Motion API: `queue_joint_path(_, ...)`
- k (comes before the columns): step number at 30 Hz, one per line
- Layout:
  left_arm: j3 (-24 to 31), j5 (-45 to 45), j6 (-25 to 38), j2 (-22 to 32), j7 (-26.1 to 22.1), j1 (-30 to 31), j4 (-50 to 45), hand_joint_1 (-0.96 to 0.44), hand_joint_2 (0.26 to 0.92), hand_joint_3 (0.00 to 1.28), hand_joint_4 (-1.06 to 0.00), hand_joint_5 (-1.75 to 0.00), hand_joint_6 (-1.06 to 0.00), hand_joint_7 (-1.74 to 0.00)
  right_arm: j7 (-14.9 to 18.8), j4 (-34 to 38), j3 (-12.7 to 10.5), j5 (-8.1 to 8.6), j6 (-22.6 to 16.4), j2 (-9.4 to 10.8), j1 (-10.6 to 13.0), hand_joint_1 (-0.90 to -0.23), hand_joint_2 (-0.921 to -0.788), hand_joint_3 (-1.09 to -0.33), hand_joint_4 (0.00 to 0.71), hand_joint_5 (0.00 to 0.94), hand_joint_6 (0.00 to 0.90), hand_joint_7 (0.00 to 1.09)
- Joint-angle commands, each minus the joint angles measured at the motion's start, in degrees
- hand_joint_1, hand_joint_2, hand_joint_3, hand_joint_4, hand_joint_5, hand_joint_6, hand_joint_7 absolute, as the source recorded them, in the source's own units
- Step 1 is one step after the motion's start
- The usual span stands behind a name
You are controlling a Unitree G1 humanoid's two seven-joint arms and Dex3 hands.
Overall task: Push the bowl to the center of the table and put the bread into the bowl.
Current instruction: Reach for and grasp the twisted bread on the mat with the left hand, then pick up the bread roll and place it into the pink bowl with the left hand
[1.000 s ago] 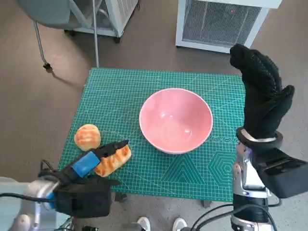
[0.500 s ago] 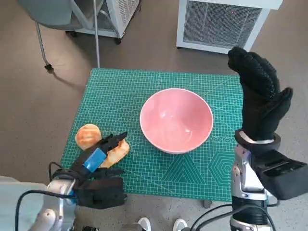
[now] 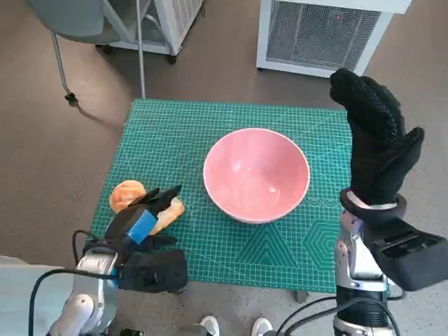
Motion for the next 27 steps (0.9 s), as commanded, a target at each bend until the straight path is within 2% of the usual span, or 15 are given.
queue_joint_path(1,-1.23,-0.96,-2.58,-0.75,1.55,0.97,4.26,0.1,0.909,0.29,-0.41,-1.34,-0.42,-1.04,0.18,0.01,0.13,0.16,0.13,0.47,1.46,-0.536,-0.921,-0.706,0.337,0.02,-0.001,0.72)
queue_joint_path(3,-0.92,-1.31,-3.88,-0.68,3.52,0.98,5.22,0.05,0.843,0.38,-0.49,-1.41,-0.44,-1.14,0.16,-0.05,0.15,0.08,0.05,0.49,1.57,-0.536,-0.921,-0.706,0.334,0.019,-0.001,0.72)
queue_joint_path(4,-0.82,-1.39,-4.33,-0.64,4.19,1.01,5.46,0.03,0.768,0.48,-0.55,-1.42,-0.47,-1.18,0.19,-0.04,0.13,0.1,0.01,0.47,1.61,-0.536,-0.921,-0.707,0.334,0.019,-0.001,0.72)
queue_joint_path(5,-0.59,-1.62,-4.96,-0.51,4.97,1.15,5.47,0.03,0.741,0.52,-0.57,-1.43,-0.48,-1.19,0.24,-0.01,0.07,0.16,-0.05,0.42,1.67,-0.536,-0.921,-0.707,0.333,0.019,-0.001,0.72)
queue_joint_path(7,-0.08,-2.14,-6.05,-0.2,5.97,1.34,5.28,0.01,0.633,0.66,-0.64,-1.44,-0.52,-1.23,0.27,0.16,0.02,0.16,-0.17,0.39,1.65,-0.536,-0.921,-0.706,0.333,0.019,-0.001,0.72)
queue_joint_path(8,0.13,-2.36,-6.48,-0.06,6.3,1.44,5.11,0.01,0.598,0.71,-0.66,-1.43,-0.54,-1.25,0.28,0.22,0.01,0.16,-0.23,0.37,1.65,-0.537,-0.921,-0.705,0.333,0.019,-0.001,0.72)
queue_joint_path(11,1.14,-3.48,-7.85,0.35,7.12,1.82,3.83,0.01,0.554,0.77,-0.68,-1.41,-0.56,-1.29,0.38,0.63,-0.13,0.23,-0.55,0.26,1.64,-0.537,-0.921,-0.703,0.333,0.019,-0.001,0.72)
queue_joint_path(18,3.59,-5.7,-10.09,0.69,7.52,1.78,0.9,0.0,0.57,0.75,-0.65,-1.46,-0.58,-1.25,0.36,1.4,-0.22,0.16,-1.06,0.24,1.46,-0.538,-0.921,-0.697,0.334,0.019,-0.001,0.72)
queue_joint_path(22,4.83,-6.99,-10.13,0.51,6.15,1.16,-1.44,0.0,0.607,0.69,-0.63,-1.48,-0.58,-1.21,0.29,1.83,-0.24,0.1,-1.39,0.28,1.34,-0.538,-0.921,-0.695,0.332,0.019,-0.001,0.73)
queue_joint_path(27,6.06,-8.18,-9.51,-0.2,4.46,-0.28,-4.72,0.0,0.62,0.67,-0.62,-1.5,-0.59,-1.18,0.06,1.9,-0.15,-0.1,-1.53,0.38,1.22,-0.534,-0.921,-0.696,0.332,0.018,-0.001,0.73)
